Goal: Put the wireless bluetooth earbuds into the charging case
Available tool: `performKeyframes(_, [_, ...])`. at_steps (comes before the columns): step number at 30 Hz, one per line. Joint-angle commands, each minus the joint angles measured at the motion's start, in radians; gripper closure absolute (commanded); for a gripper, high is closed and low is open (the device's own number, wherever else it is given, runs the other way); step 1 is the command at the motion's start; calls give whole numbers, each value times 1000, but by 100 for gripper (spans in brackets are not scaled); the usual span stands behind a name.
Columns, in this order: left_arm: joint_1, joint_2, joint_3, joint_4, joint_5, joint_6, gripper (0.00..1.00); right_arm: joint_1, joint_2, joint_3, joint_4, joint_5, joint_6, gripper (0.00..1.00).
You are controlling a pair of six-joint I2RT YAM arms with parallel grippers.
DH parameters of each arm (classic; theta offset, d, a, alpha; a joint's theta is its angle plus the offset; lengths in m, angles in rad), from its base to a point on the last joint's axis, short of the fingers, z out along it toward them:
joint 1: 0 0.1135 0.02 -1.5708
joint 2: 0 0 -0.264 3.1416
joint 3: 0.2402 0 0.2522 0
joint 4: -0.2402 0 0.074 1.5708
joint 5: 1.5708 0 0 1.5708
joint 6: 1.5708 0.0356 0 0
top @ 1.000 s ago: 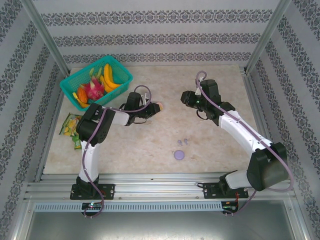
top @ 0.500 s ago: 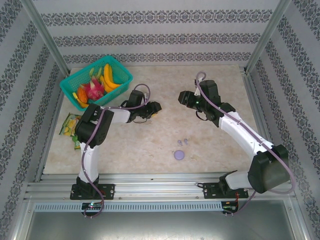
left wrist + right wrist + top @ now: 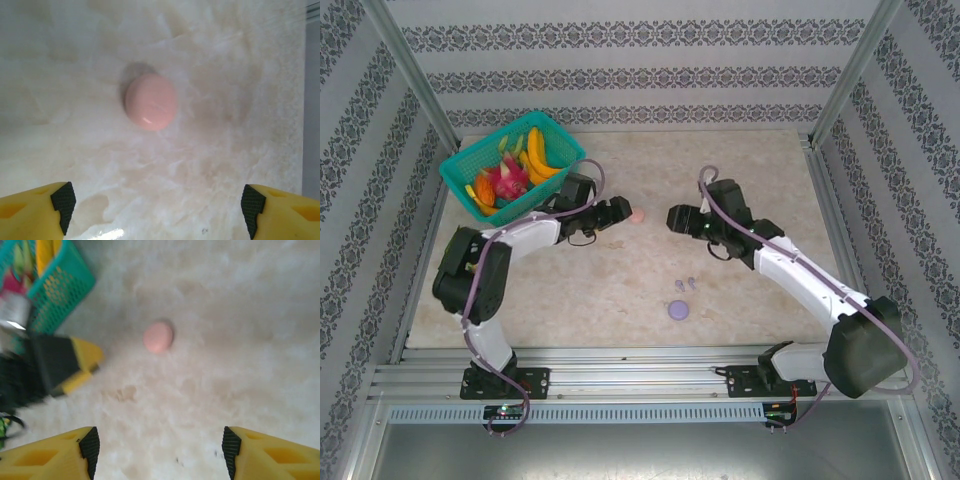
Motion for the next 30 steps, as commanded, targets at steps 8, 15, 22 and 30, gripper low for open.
performKeyframes(8, [32, -238, 18, -218, -184, 232, 0, 228, -37, -161, -238, 207, 90, 19])
performKeyframes(15, [90, -378, -117, -135, -243, 152, 0, 382, -17, -230, -281, 278, 280, 15])
performKeyframes(22, [123, -474, -188, -105, -272, 102, 0, 450, 80, -243, -276, 285, 369, 16])
performKeyframes(30, [176, -486, -269, 14, -212, -38, 0, 470, 199, -202, -246, 284, 376, 20])
